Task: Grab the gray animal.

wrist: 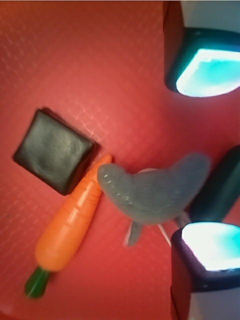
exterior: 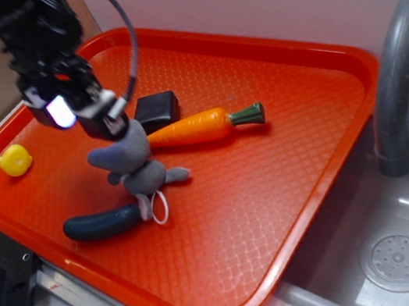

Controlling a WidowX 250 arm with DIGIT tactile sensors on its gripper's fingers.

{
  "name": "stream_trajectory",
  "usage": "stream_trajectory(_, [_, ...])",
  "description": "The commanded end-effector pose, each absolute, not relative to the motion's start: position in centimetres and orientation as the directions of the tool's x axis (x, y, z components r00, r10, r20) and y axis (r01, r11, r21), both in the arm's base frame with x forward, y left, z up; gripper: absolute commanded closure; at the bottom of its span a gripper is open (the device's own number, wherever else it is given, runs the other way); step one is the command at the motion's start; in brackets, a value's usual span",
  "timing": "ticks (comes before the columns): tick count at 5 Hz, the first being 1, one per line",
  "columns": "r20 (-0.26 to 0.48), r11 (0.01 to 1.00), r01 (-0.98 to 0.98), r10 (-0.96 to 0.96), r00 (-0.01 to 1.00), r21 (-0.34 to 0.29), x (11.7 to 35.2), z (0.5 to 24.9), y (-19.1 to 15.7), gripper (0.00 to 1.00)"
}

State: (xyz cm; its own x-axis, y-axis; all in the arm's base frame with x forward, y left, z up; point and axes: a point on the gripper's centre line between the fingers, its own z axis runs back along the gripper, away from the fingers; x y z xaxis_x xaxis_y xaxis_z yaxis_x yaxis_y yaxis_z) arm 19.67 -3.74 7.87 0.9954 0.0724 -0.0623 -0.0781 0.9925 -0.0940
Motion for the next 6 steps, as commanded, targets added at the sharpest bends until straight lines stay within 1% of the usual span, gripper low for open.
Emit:
stream_trajectory(1, [-0.094, 0.992, -0.025, 0.014, 0.995, -0.121, 20.1, 5.7, -5.5, 0.00])
stream_trajectory(2, [-0.118, 0.988, 0.014, -0.032, 0.992, -0.154, 19.9, 4.6, -6.2, 0.00])
stream_trajectory(3, [-0.138, 0.989, 0.030, -0.050, 0.989, -0.145, 19.8, 3.9, -6.6, 0.00])
stream_trajectory(4, [-0.116, 0.994, 0.024, -0.036, 0.993, -0.103, 19.6, 4.2, -6.6, 1.00])
stream_trajectory(5, [-0.053, 0.995, 0.079, -0.082, 0.995, -0.057, 19.6, 7.0, -5.4, 1.00])
stream_trajectory(6, [-0.033, 0.995, 0.084, -0.085, 0.996, -0.047, 20.1, 10.4, -4.2, 1.00])
